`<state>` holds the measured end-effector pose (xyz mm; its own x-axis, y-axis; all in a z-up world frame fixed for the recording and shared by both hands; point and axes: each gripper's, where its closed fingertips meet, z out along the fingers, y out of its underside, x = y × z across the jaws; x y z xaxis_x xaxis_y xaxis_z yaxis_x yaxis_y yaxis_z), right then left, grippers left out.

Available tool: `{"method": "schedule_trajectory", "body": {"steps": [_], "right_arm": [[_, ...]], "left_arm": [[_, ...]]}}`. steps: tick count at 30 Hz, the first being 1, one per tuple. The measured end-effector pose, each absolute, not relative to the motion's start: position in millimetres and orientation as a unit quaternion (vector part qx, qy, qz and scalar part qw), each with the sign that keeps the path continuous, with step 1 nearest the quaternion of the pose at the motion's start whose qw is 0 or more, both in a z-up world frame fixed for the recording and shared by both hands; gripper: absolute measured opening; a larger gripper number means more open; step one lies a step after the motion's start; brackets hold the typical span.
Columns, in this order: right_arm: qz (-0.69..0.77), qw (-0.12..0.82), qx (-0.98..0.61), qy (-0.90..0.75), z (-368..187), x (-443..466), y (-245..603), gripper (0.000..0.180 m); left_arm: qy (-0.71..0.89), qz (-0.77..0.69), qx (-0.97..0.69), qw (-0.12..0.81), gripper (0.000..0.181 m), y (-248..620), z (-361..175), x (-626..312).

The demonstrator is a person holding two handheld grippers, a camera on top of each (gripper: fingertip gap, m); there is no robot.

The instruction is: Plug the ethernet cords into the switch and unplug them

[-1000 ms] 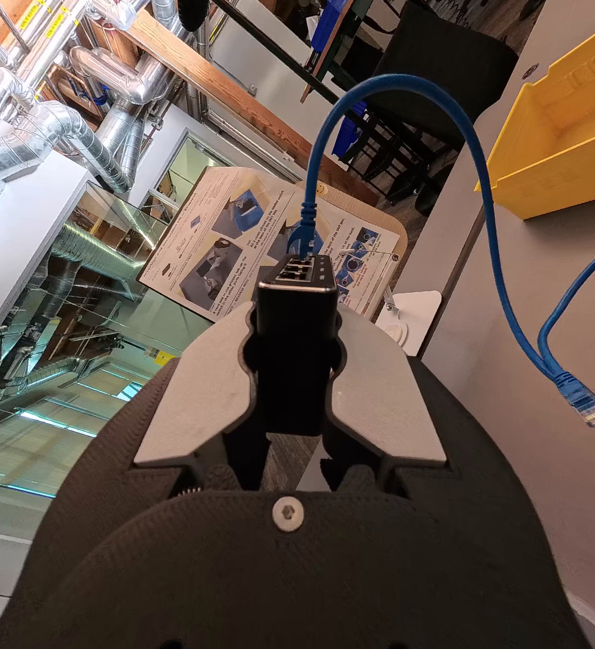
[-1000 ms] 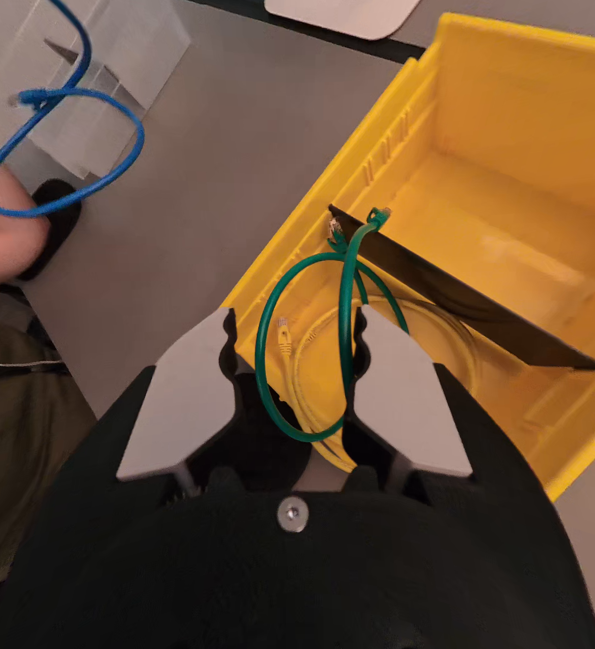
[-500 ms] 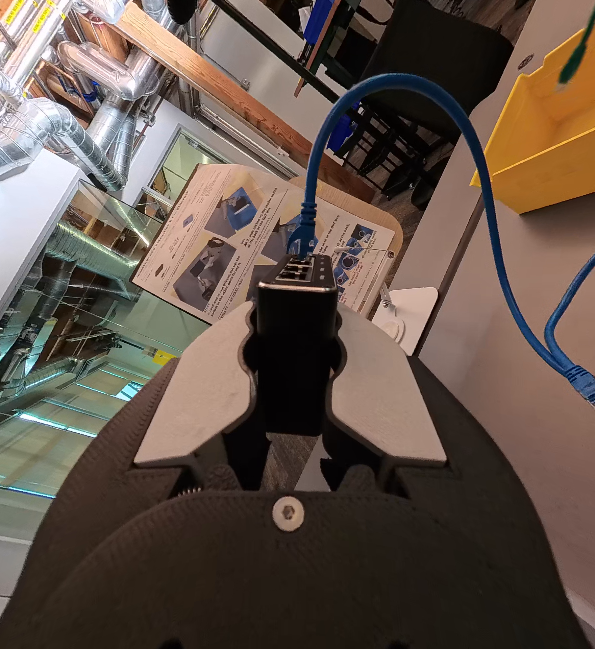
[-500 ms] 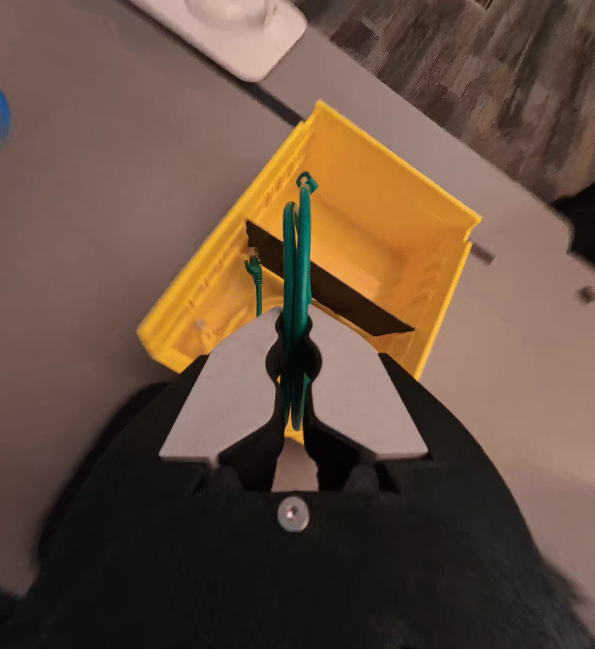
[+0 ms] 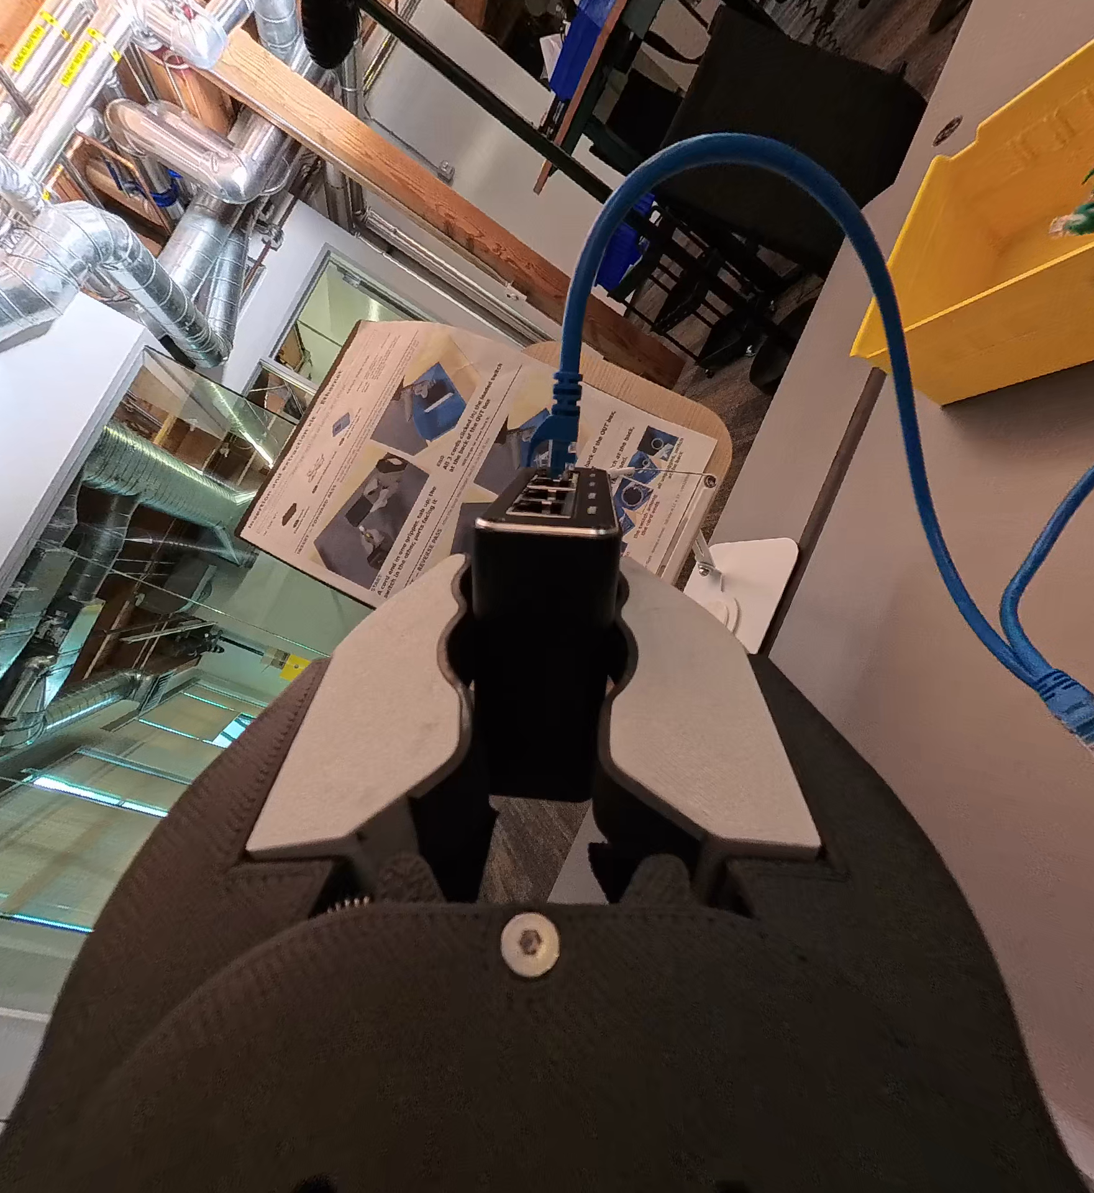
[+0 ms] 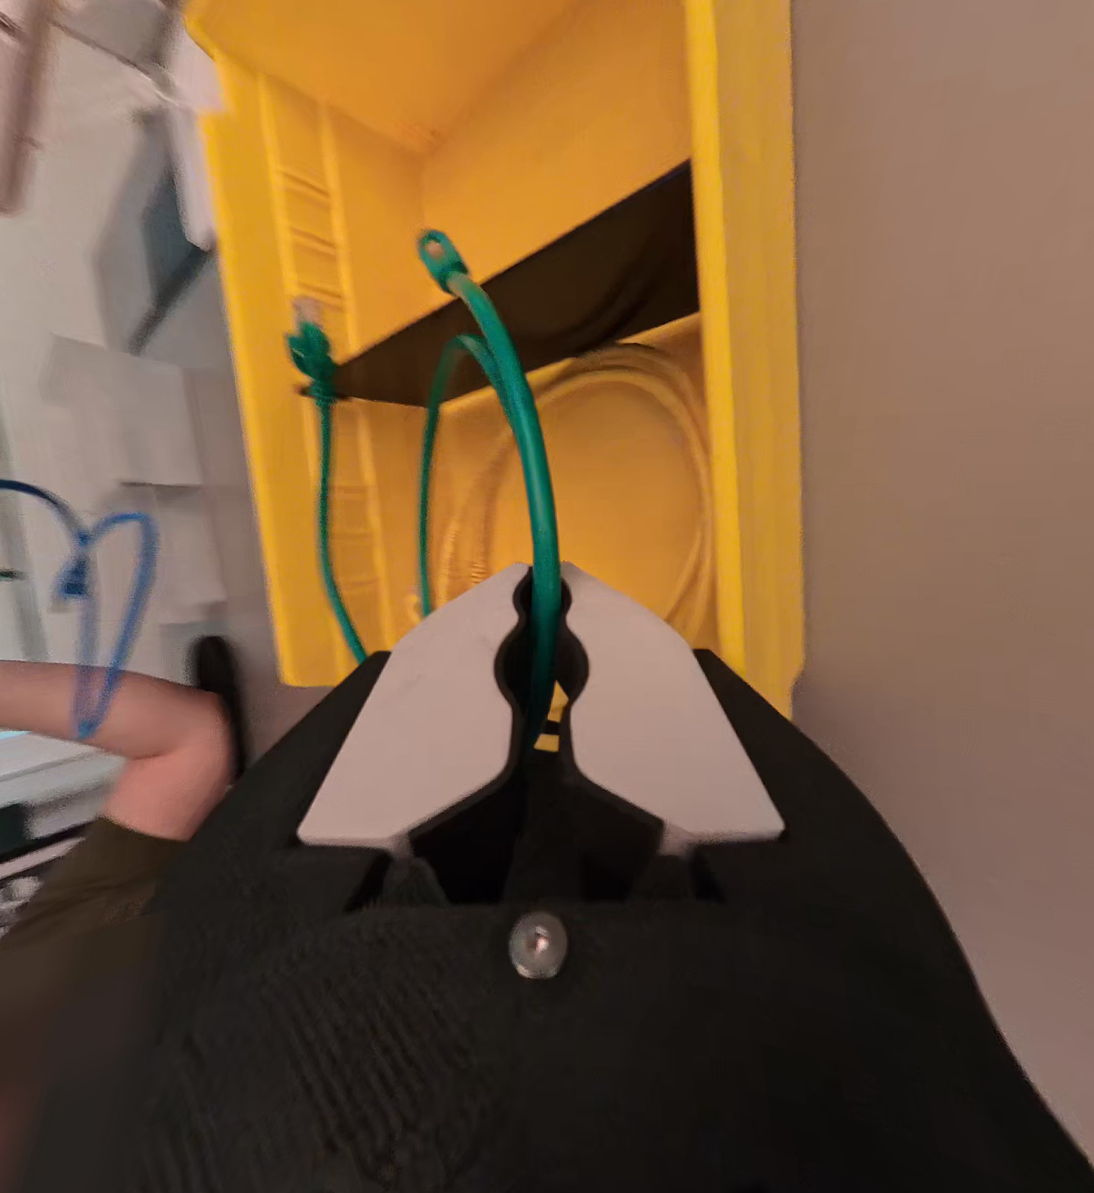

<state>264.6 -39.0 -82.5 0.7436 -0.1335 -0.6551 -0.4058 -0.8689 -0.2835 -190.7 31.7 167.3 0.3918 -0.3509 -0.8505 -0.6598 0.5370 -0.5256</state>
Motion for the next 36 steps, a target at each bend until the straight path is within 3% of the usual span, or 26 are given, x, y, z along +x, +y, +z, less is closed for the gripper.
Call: {"method": "schedule_trajectory", "body": {"steps": [6,10,16,23,28,32,36], "right_arm": [[0.039,0.056,-0.998,0.010,-124,278,-65,0.005],[0.007,0.026,-1.000,-0.012,-136,272,-63,0.005],[-0.062,0.055,-0.995,-0.058,-128,283,-48,0.013],[-0.068,0.106,-0.987,-0.096,-90,278,-37,0.050],[-0.065,0.252,-0.954,-0.148,-25,249,-16,0.048],[-0.006,0.485,-0.824,-0.293,68,139,-3,0.048],[0.037,0.619,-0.660,-0.425,136,24,-39,0.051]], "left_arm": [[0.546,0.117,-0.468,0.685,0.036,32,164,-186],[0.552,0.116,-0.464,0.684,0.037,28,163,-181],[0.557,0.113,-0.460,0.682,0.037,26,162,-177],[0.554,0.111,-0.463,0.683,0.036,27,162,-180],[0.560,0.083,-0.454,0.688,0.037,21,163,-174],[0.581,0.029,-0.436,0.686,0.036,9,160,-157],[0.605,0.008,-0.423,0.674,0.037,2,151,-140]]}}
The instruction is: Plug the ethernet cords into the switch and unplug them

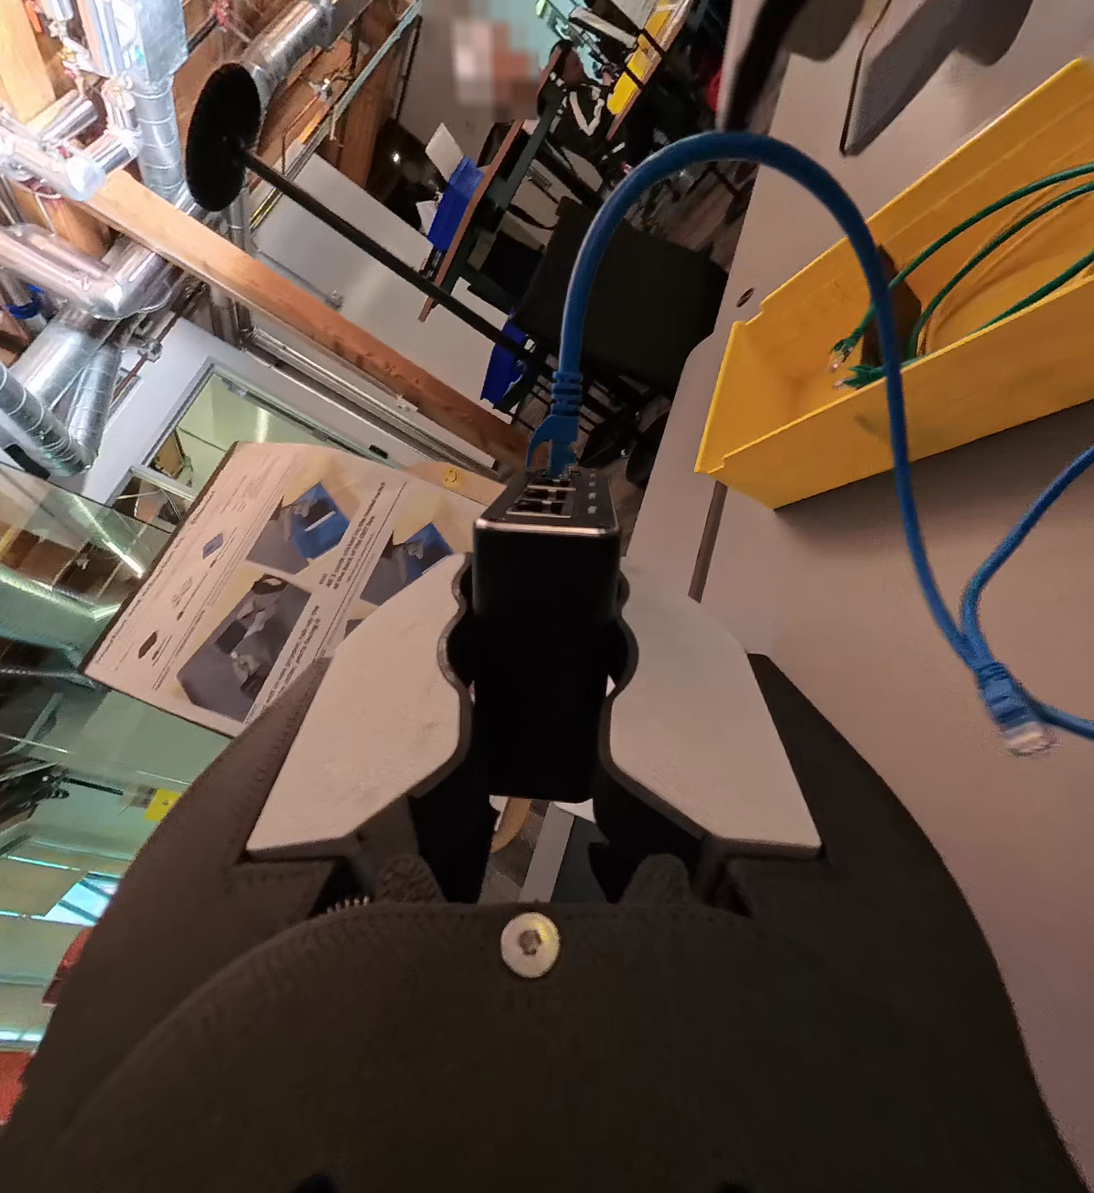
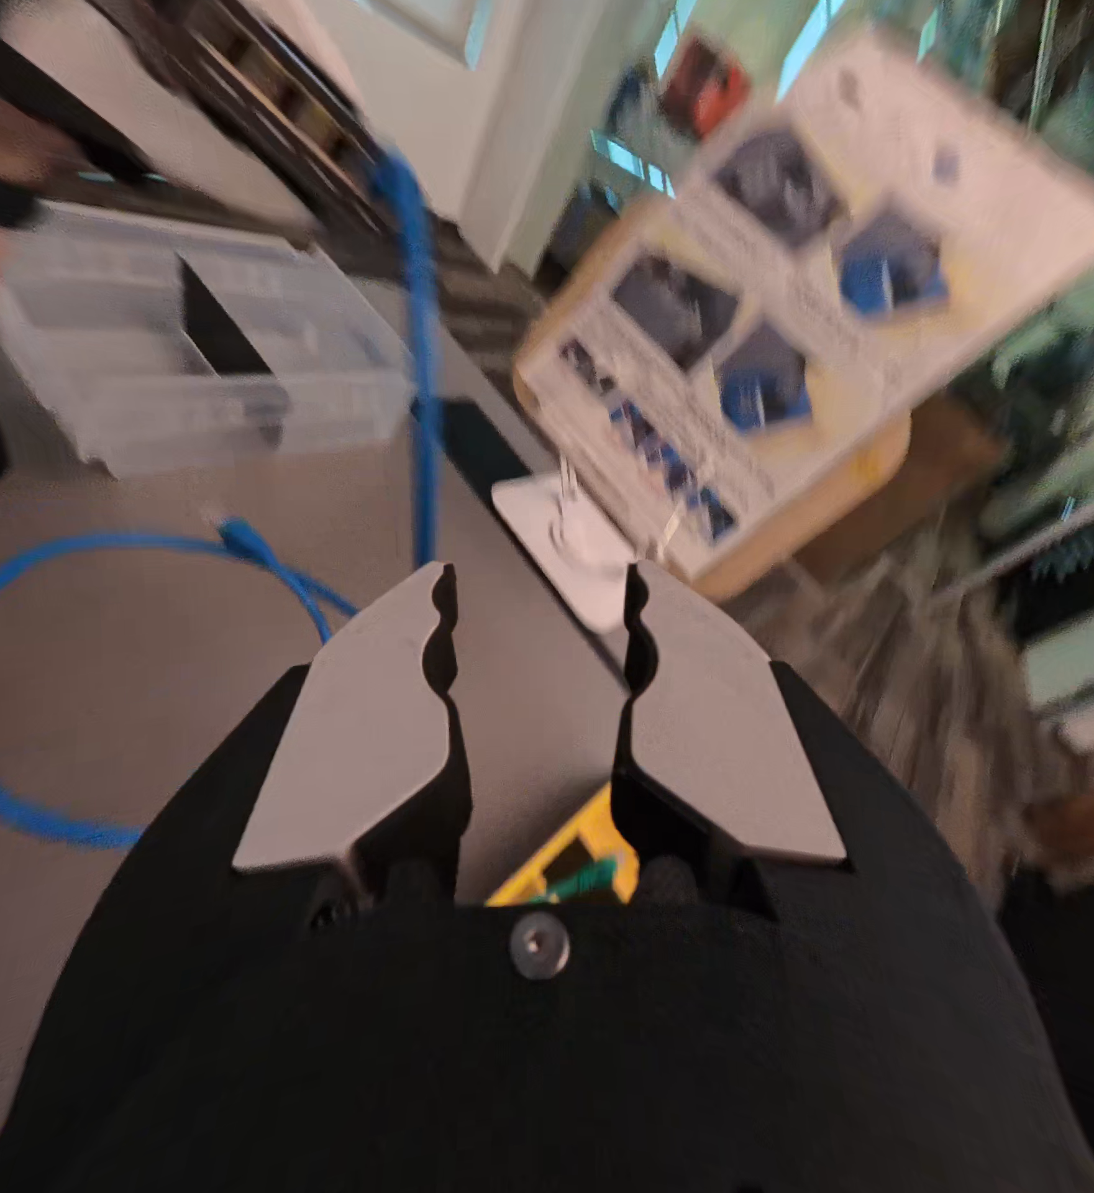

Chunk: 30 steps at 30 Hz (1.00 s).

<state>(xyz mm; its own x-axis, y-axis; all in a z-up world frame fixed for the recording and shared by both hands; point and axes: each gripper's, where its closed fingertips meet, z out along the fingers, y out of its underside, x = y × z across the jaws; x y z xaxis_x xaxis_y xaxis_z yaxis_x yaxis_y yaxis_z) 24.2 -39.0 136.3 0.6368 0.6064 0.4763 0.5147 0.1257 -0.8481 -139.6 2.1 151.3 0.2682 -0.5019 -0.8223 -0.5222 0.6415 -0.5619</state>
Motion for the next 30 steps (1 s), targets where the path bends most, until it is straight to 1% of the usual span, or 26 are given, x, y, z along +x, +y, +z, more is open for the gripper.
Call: {"method": "schedule_trajectory", "body": {"steps": [3,5,8,12,16,20,30], "right_arm": [[-0.026,0.661,-0.557,-0.503,162,-30,-64,0.053],[-0.096,0.669,-0.492,-0.549,169,-52,-68,0.045],[-0.157,0.627,-0.466,-0.605,157,-68,-56,0.036],[-0.207,0.588,-0.462,-0.631,145,-72,-39,0.034],[-0.234,0.569,-0.458,-0.641,140,-72,-32,0.027],[-0.235,0.571,-0.443,-0.649,141,-74,-33,0.020],[-0.231,0.565,-0.442,-0.657,138,-79,-36,0.015]], "left_arm": [[0.623,0.032,-0.411,0.665,0.037,0,143,-129],[0.633,0.046,-0.401,0.660,0.036,-2,138,-121],[0.649,0.052,-0.385,0.654,0.037,-10,132,-109],[0.660,0.069,-0.374,0.647,0.037,-16,128,-102],[0.666,0.067,-0.367,0.646,0.036,-22,127,-97],[0.668,0.071,-0.359,0.649,0.037,-26,128,-95],[0.671,0.065,-0.348,0.652,0.037,-34,130,-95]]}}
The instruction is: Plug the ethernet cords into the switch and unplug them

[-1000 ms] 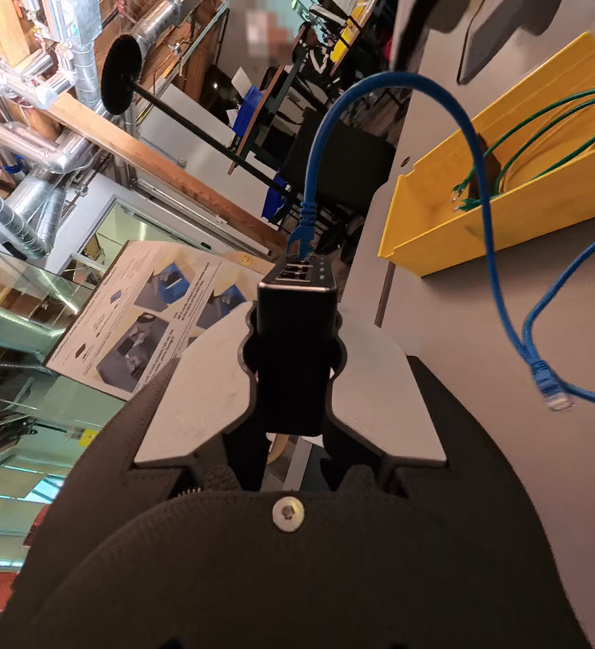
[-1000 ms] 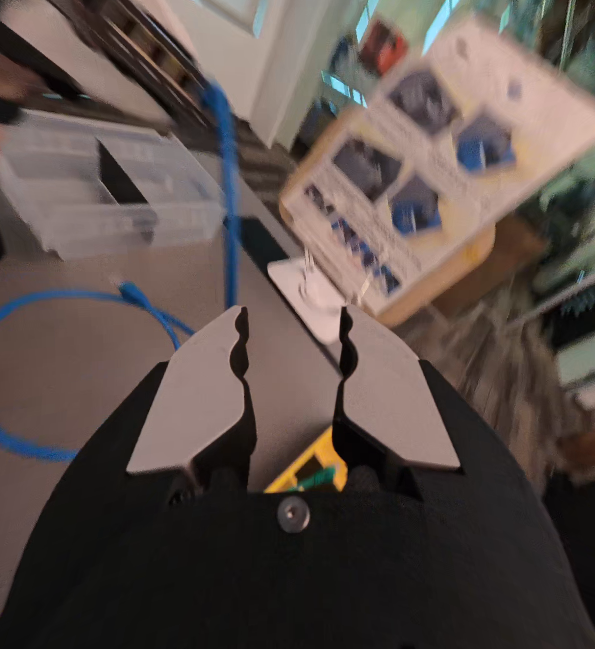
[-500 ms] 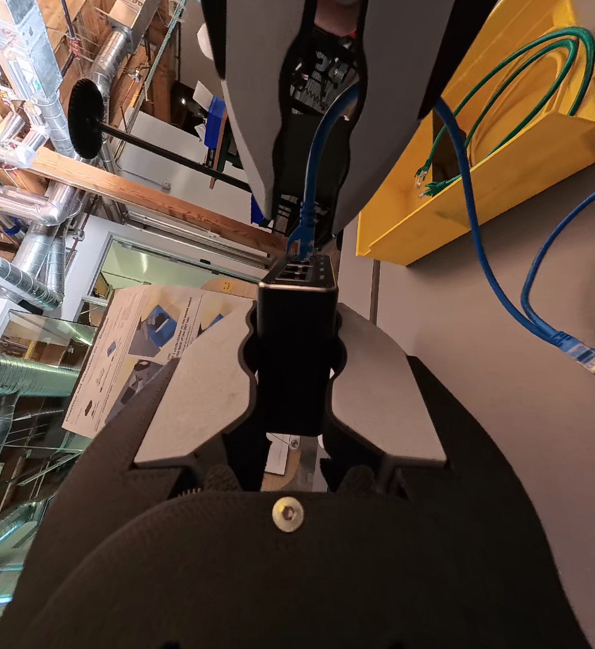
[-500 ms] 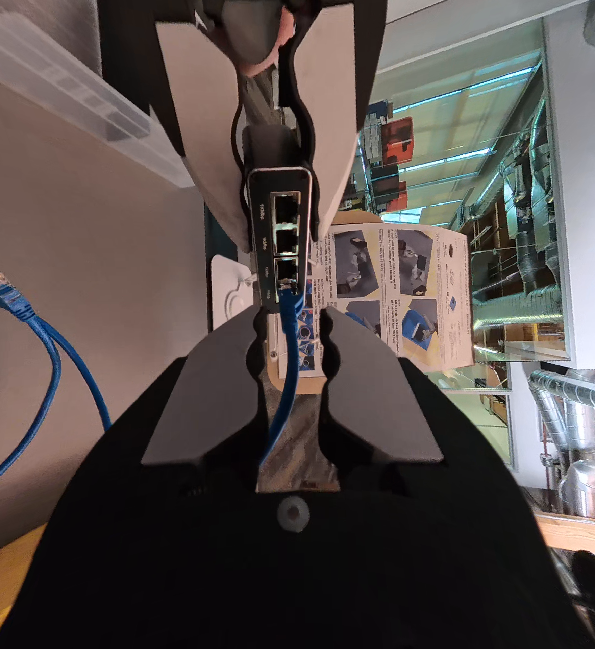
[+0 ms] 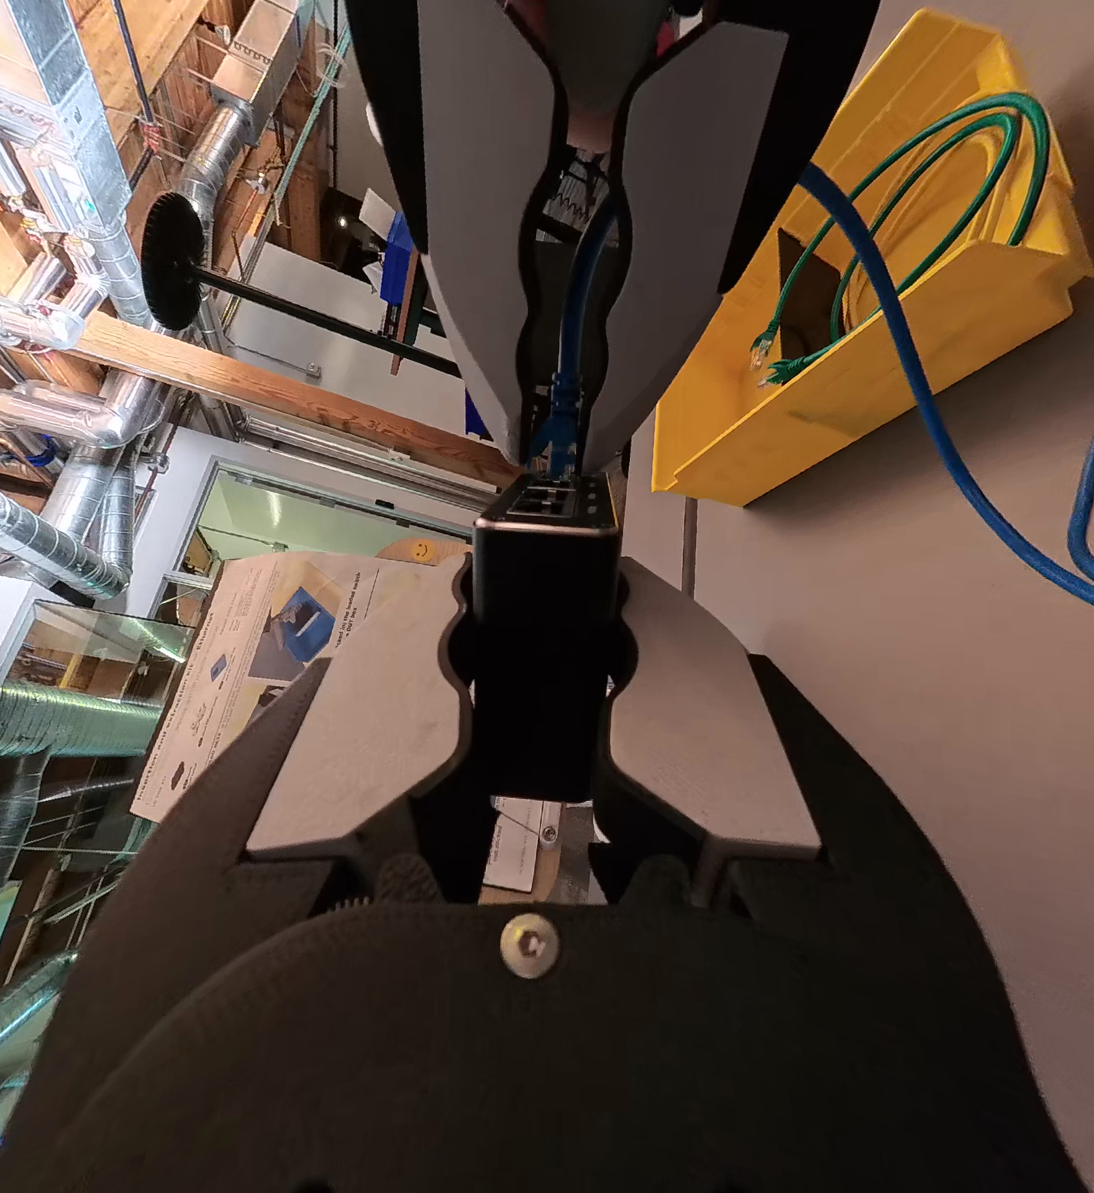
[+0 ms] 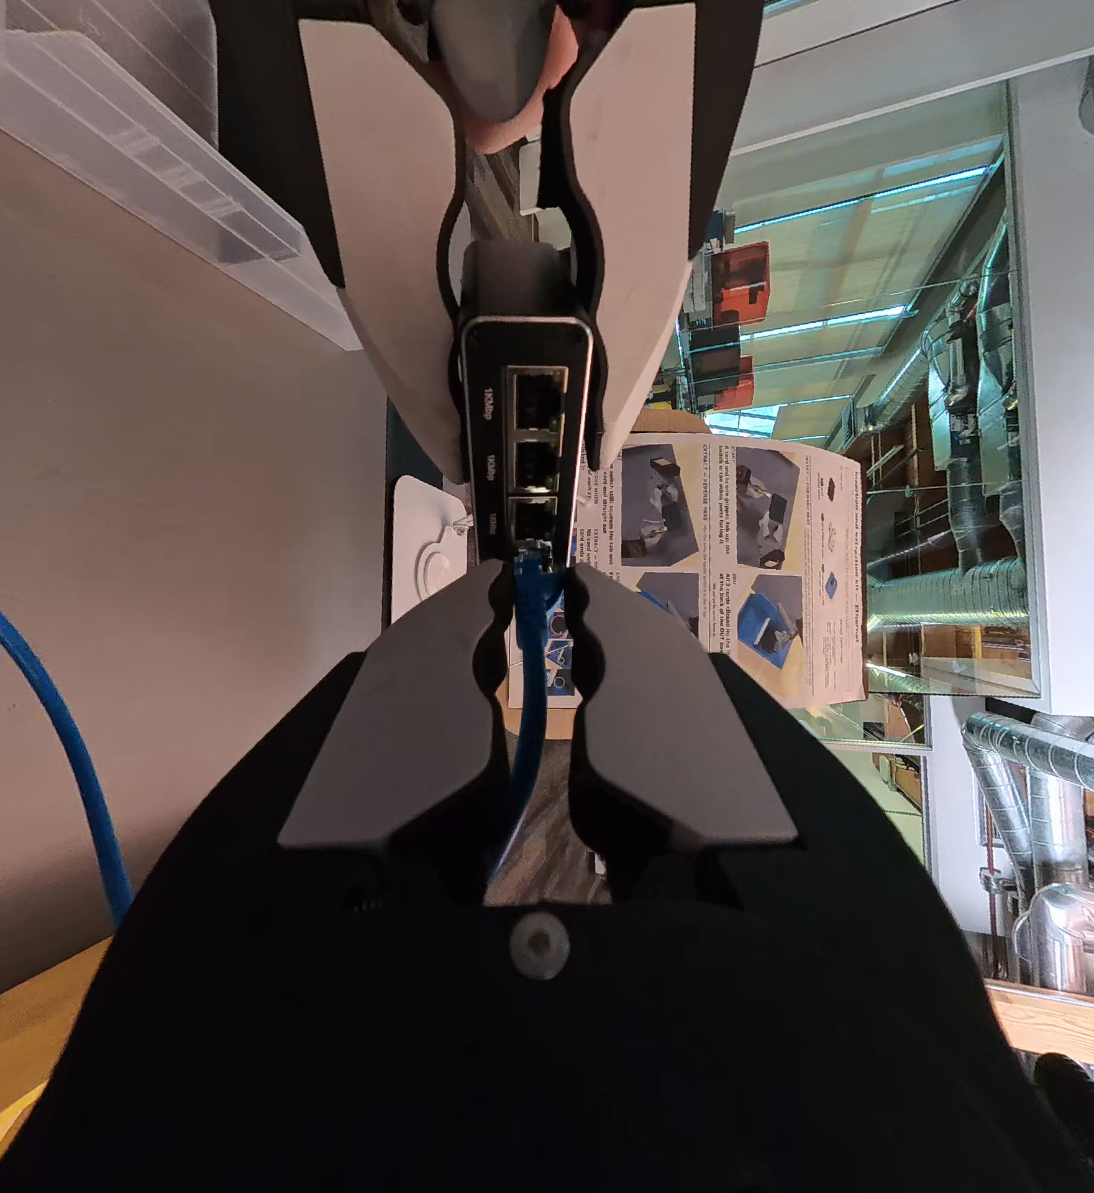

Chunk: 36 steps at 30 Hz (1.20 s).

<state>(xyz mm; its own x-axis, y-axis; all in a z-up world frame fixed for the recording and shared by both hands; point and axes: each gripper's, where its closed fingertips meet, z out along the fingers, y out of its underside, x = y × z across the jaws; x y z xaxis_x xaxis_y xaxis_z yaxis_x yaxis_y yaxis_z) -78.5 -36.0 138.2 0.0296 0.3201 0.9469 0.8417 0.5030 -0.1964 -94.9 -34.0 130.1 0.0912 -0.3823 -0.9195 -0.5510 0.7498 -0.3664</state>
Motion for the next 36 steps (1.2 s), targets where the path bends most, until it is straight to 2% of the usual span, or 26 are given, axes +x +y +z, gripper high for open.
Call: {"method": "schedule_trajectory", "body": {"steps": [9,18,36], "right_arm": [[-0.242,0.550,-0.456,-0.657,143,-71,-39,0.013],[-0.239,0.432,-0.506,-0.707,141,-55,-46,0.014],[-0.193,0.329,-0.561,-0.735,136,-47,-55,0.014]], "left_arm": [[0.659,0.083,-0.330,0.671,0.037,-37,137,-87],[0.666,0.030,-0.361,0.652,0.038,-42,137,-73],[0.678,-0.019,-0.372,0.633,0.037,-39,128,-67]]}}
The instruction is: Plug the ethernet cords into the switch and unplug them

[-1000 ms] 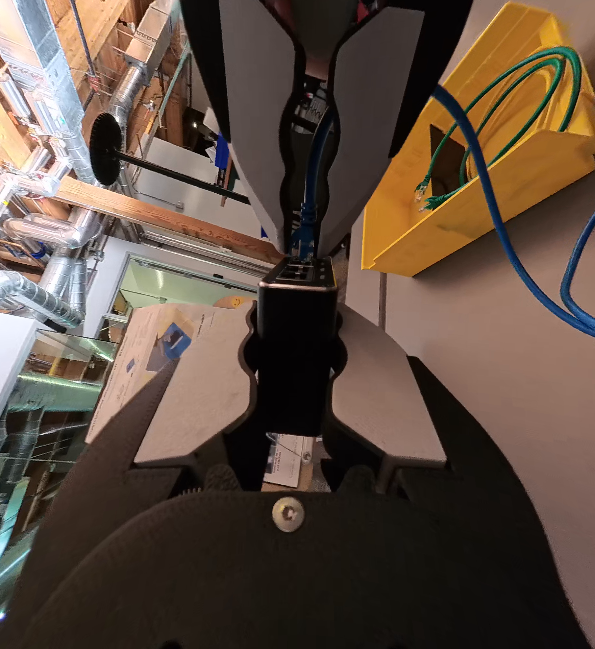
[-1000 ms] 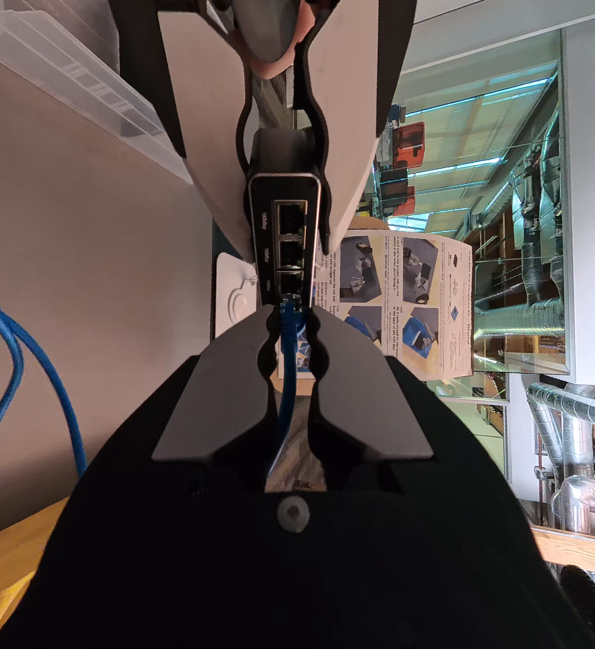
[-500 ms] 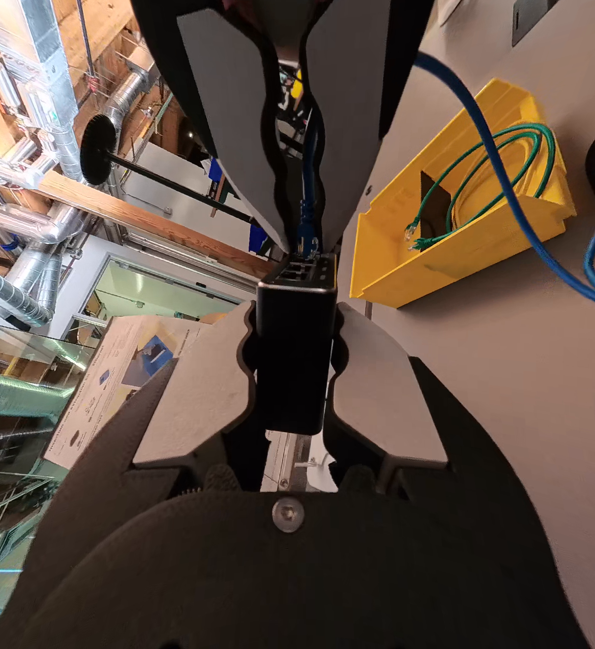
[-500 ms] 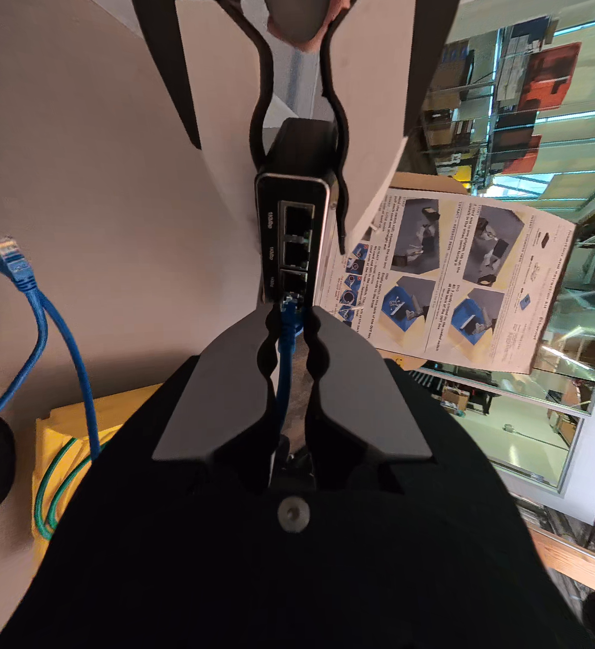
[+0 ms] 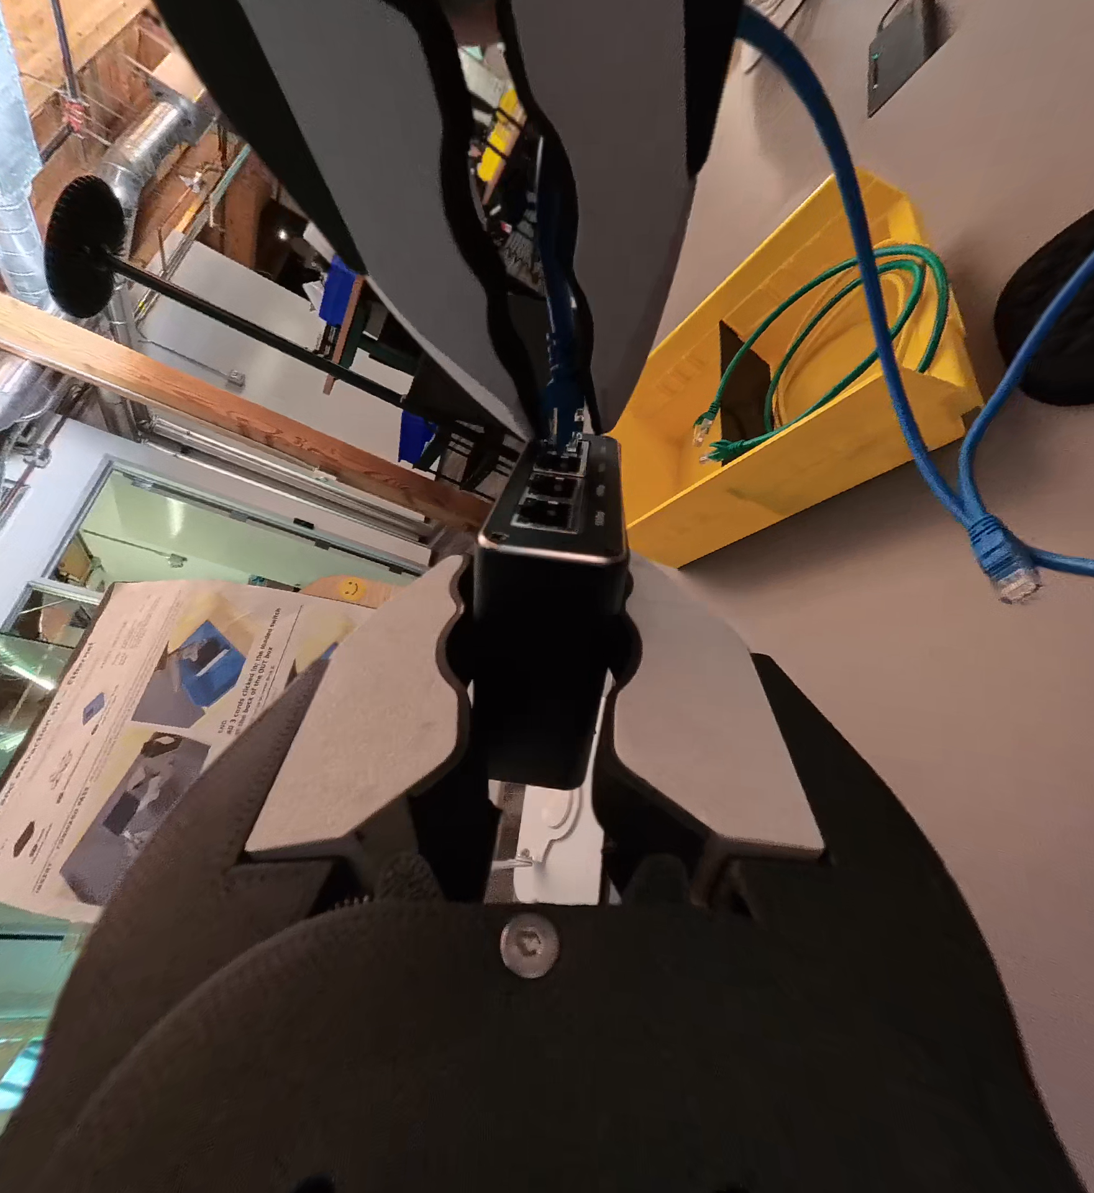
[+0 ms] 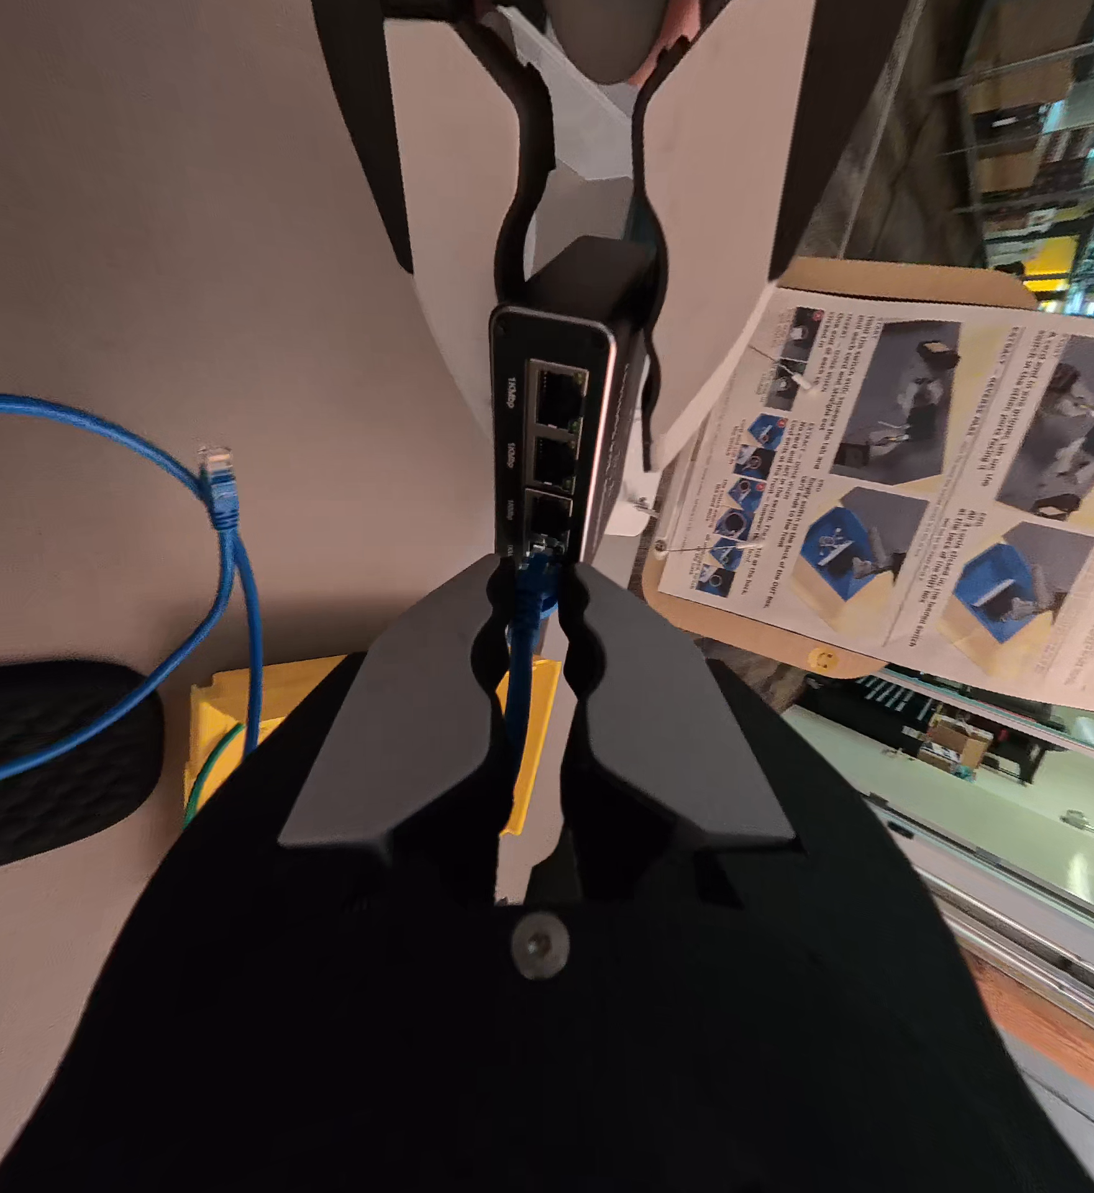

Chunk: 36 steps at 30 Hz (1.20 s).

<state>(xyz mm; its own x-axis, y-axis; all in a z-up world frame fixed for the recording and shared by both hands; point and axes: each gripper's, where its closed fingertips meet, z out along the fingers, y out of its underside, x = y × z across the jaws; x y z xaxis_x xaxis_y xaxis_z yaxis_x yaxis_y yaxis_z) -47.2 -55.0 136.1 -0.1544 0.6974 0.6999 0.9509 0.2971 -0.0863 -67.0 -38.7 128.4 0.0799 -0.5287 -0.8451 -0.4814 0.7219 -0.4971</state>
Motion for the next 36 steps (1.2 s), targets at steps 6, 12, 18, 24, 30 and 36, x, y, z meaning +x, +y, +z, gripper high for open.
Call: {"method": "schedule_trajectory", "body": {"steps": [6,12,18,24,30,36], "right_arm": [[-0.174,0.333,-0.566,-0.733,131,-42,-61,0.014],[-0.206,0.336,-0.570,-0.721,128,-36,-63,0.013],[-0.253,0.292,-0.603,-0.698,119,-23,-59,0.013],[-0.175,0.294,-0.634,-0.694,122,-22,-70,0.014],[-0.199,0.246,-0.656,-0.685,124,-19,-69,0.014],[-0.205,0.264,-0.650,-0.682,135,-21,-65,0.014]], "left_arm": [[0.690,-0.053,-0.379,0.615,0.038,-43,120,-59],[0.689,-0.059,-0.398,0.603,0.039,-43,116,-54],[0.688,-0.036,-0.415,0.594,0.039,-40,108,-45],[0.694,-0.064,-0.406,0.591,0.039,-49,109,-41],[0.687,-0.001,-0.453,0.568,0.037,-26,90,-38],[0.674,-0.046,-0.440,0.592,0.037,-34,106,-42]]}}
